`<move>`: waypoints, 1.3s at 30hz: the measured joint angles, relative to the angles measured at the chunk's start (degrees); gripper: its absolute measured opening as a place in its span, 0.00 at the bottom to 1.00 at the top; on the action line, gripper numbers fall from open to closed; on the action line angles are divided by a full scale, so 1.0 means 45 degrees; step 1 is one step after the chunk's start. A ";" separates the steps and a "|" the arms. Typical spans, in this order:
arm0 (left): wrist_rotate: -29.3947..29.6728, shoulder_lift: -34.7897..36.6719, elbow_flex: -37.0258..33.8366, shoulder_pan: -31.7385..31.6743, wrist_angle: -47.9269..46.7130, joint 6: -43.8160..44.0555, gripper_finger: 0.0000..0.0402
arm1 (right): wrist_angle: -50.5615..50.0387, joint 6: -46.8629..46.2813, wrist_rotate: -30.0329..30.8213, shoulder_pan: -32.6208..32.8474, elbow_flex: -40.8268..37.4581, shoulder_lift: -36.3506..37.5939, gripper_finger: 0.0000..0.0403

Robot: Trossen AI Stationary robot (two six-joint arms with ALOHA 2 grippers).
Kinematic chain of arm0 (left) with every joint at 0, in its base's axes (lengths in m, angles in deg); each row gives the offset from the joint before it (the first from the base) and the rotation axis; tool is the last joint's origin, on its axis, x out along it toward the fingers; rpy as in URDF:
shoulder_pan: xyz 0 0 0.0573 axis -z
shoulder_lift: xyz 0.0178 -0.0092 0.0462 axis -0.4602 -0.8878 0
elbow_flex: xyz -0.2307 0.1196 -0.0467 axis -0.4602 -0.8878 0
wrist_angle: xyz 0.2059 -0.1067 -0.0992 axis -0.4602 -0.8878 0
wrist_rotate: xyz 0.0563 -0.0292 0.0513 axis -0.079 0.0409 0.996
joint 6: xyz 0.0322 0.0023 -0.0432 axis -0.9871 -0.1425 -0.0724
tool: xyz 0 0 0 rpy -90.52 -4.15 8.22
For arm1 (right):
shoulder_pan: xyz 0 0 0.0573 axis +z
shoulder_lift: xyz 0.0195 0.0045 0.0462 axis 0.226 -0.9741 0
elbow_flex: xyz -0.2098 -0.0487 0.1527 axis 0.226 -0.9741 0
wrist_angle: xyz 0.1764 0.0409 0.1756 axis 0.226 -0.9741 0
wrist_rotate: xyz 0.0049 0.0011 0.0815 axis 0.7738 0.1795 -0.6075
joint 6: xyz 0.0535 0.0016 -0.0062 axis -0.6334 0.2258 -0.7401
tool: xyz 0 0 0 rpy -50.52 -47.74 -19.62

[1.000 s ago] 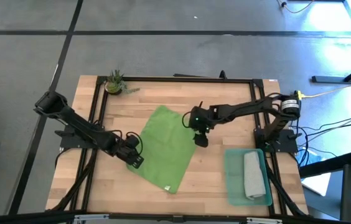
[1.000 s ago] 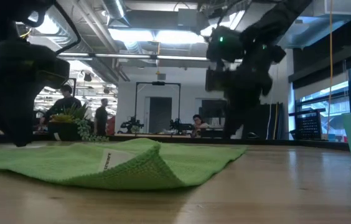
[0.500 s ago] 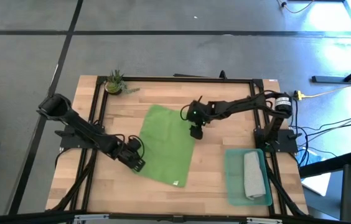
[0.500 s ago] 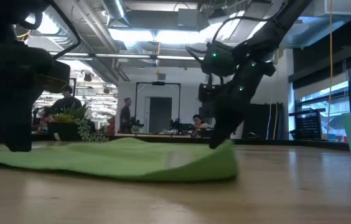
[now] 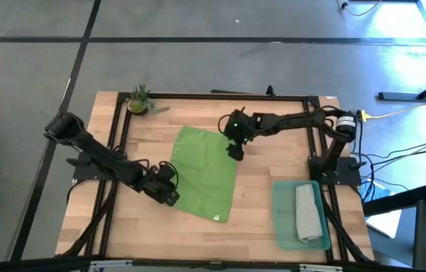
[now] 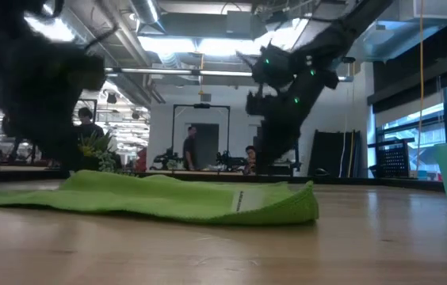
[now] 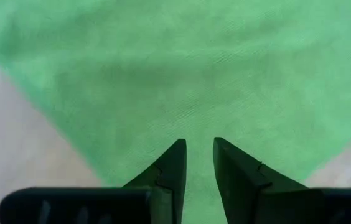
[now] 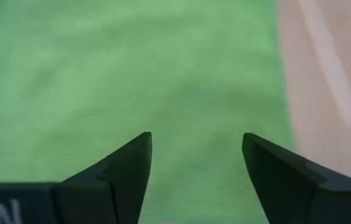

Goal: Roll microfiber towels into tight, uniform cylinder then place into a basket
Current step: Fold the green microfiber towel

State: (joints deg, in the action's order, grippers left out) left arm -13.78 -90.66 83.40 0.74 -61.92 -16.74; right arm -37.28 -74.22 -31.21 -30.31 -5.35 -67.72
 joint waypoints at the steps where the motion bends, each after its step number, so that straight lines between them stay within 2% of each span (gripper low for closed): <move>1: 0.0029 0.0140 0.0233 0.0000 -0.0415 -0.0279 0.19 | -0.0315 0.0115 -0.0237 0.0097 0.0188 0.0105 0.62; 9: -0.0365 0.0387 0.2394 0.0672 -0.4418 -0.1687 0.19 | -0.3038 0.1088 -0.0500 0.1657 0.1603 0.1172 0.62; 13: -0.1076 0.0394 0.2807 0.1511 -0.5099 -0.2416 0.19 | -0.3561 0.1022 -0.0499 0.2507 0.1823 0.1740 0.62; 21: -0.1387 0.0374 0.2542 0.2864 -0.4975 -0.3846 0.19 | -0.3502 -0.0029 -0.0388 0.3731 0.1823 0.2080 0.62; 27: -0.1365 0.0374 0.2149 0.2892 -0.4901 -0.4358 0.19 | -0.3491 -0.0277 -0.0250 0.4248 0.1823 0.2080 0.62; 33: -0.1328 0.0379 0.1115 0.2900 -0.3081 -0.5887 0.19 | -0.3474 -0.0451 -0.0247 0.4395 0.1823 0.2080 0.62; 39: -0.1032 0.0379 0.0433 0.2710 -0.2743 -0.6243 0.19 | -0.3474 -0.0675 -0.0242 0.4388 0.1823 0.2080 0.62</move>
State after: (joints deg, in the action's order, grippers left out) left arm -18.42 -88.95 85.35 12.94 -74.26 -44.83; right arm -52.92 -77.26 -32.30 -10.56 2.85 -58.36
